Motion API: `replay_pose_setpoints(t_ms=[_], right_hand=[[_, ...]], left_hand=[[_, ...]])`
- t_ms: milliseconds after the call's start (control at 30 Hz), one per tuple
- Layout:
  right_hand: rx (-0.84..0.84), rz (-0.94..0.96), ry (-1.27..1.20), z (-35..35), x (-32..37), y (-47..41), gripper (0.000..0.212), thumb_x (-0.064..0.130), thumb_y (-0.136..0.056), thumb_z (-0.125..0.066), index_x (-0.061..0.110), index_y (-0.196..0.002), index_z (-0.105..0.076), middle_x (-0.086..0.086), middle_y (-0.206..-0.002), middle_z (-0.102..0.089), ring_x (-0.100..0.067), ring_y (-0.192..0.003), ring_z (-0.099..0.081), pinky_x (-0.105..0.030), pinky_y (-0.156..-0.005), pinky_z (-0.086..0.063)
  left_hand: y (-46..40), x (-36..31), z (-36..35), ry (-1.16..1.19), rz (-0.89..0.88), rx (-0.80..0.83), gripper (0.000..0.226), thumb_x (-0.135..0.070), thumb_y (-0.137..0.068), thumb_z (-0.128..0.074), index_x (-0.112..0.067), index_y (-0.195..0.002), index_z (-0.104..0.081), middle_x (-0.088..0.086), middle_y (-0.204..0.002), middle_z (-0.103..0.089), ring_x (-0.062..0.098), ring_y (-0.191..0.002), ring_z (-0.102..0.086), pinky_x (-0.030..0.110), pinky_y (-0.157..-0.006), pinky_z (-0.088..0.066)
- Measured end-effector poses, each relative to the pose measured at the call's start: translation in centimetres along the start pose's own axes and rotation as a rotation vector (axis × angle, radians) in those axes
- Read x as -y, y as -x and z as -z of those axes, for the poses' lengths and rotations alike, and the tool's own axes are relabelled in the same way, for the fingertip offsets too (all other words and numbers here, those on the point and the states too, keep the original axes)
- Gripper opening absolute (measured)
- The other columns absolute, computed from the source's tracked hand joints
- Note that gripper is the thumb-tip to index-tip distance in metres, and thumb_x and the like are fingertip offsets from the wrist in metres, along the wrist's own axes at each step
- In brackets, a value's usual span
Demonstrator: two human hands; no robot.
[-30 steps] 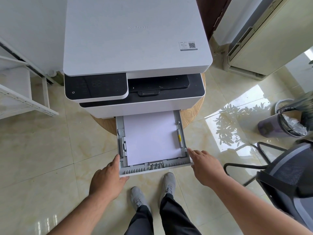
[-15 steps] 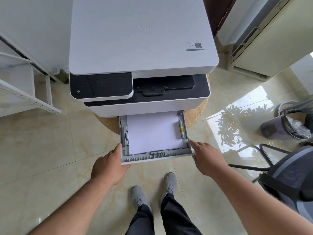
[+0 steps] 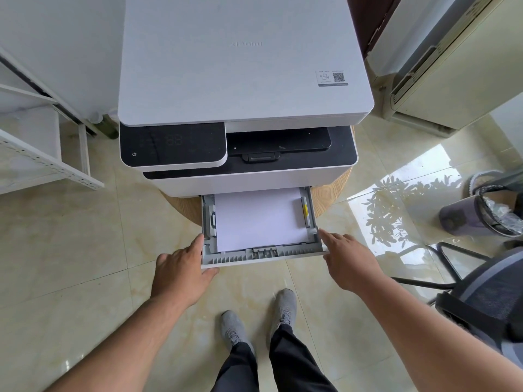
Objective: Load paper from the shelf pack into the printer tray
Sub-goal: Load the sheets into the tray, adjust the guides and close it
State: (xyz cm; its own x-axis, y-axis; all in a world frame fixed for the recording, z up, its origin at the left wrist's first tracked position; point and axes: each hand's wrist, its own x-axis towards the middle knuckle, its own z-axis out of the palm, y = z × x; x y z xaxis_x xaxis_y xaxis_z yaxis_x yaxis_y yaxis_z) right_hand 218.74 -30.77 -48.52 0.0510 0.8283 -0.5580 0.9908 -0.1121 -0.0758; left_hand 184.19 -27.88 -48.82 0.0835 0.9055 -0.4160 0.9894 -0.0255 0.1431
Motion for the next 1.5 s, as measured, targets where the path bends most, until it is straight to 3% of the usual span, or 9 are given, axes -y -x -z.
replay_pose_setpoints(t_ms=[200, 500, 633, 767, 967, 1133, 1367, 1500], right_hand=[[-0.014, -0.014, -0.012, 1.1, 0.2, -1.4, 0.056, 0.023, -0.105, -0.047, 0.028, -0.159, -0.029, 0.003, -0.143, -0.06, -0.025, -0.13, -0.05, -0.041, -0.095, -0.053], [-0.052, -0.009, -0.076, 2.4, 0.2, -2.8, 0.062, 0.031, -0.102, -0.056, 0.029, -0.16, -0.033, 0.003, -0.15, -0.058, -0.027, -0.134, -0.05, -0.04, -0.1, -0.051], [-0.095, -0.018, -0.114, 3.4, 0.5, -3.3, 0.068, 0.043, -0.097, -0.066, 0.031, -0.158, -0.039, 0.004, -0.148, -0.059, -0.027, -0.133, -0.051, -0.038, -0.098, -0.051], [-0.154, -0.113, -0.198, 3.8, 0.2, -3.8, 0.07, 0.046, -0.094, -0.07, 0.024, -0.155, -0.044, 0.001, -0.147, -0.061, -0.027, -0.136, -0.05, -0.041, -0.103, -0.049], [-0.224, -0.21, -0.35, 3.6, 0.2, -4.3, 0.091, 0.048, -0.086, -0.079, 0.022, -0.159, -0.031, 0.001, -0.15, -0.057, -0.027, -0.137, -0.051, -0.042, -0.105, -0.047], [-0.258, -0.21, -0.441, 3.8, 0.2, -4.9, 0.108, 0.042, -0.082, -0.085, 0.022, -0.164, -0.018, -0.003, -0.162, -0.045, -0.03, -0.145, -0.045, -0.048, -0.113, -0.044], [-0.3, -0.219, -0.483, 4.8, 0.7, -5.7, 0.092, 0.037, -0.079, -0.088, 0.023, -0.151, -0.031, -0.001, -0.154, -0.054, -0.031, -0.135, -0.054, -0.048, -0.097, -0.052], [-0.317, -0.224, -0.534, 5.2, 1.0, -5.9, 0.088, 0.034, -0.079, -0.089, 0.026, -0.147, -0.034, -0.001, -0.15, -0.057, -0.03, -0.134, -0.055, -0.048, -0.097, -0.053]], left_hand=[[-1.6, -0.1, 0.7, -0.012, 0.005, -0.011, 0.083, -0.062, -0.092, -0.06, -0.024, -0.157, -0.027, -0.003, -0.128, -0.07, 0.021, -0.12, -0.062, 0.039, -0.097, -0.038], [-3.0, 0.6, 0.7, 0.059, -0.019, -0.115, 0.083, -0.063, -0.084, -0.07, -0.026, -0.153, -0.042, -0.008, -0.131, -0.07, 0.02, -0.118, -0.065, 0.039, -0.101, -0.039], [-3.6, 1.0, 0.5, 0.105, -0.008, -0.184, 0.078, -0.056, -0.08, -0.079, -0.022, -0.145, -0.054, -0.002, -0.126, -0.072, 0.026, -0.112, -0.067, 0.044, -0.099, -0.044], [-3.9, 1.6, 0.6, 0.184, -0.004, -0.248, 0.076, -0.048, -0.077, -0.085, -0.015, -0.14, -0.059, 0.006, -0.133, -0.068, 0.031, -0.121, -0.061, 0.047, -0.101, -0.048], [-4.2, 2.7, 0.4, 0.466, 0.128, -0.299, 0.097, -0.038, -0.075, -0.089, -0.009, -0.153, -0.041, 0.012, -0.156, -0.046, 0.031, -0.142, -0.042, 0.043, -0.116, -0.038], [-5.1, 2.9, 0.1, 0.635, 0.161, -0.277, 0.115, -0.04, -0.075, -0.089, -0.022, -0.163, -0.017, 0.006, -0.164, -0.035, 0.022, -0.15, -0.036, 0.037, -0.116, -0.036], [-6.3, 2.7, 0.3, 0.745, 0.129, -0.345, 0.11, -0.03, -0.072, -0.093, -0.034, -0.155, -0.021, -0.002, -0.159, -0.044, 0.017, -0.146, -0.042, 0.037, -0.107, -0.041], [-6.7, 2.5, 0.3, 0.787, 0.135, -0.368, 0.109, -0.029, -0.071, -0.093, -0.037, -0.153, -0.022, -0.006, -0.155, -0.047, 0.015, -0.144, -0.043, 0.033, -0.105, -0.038]])
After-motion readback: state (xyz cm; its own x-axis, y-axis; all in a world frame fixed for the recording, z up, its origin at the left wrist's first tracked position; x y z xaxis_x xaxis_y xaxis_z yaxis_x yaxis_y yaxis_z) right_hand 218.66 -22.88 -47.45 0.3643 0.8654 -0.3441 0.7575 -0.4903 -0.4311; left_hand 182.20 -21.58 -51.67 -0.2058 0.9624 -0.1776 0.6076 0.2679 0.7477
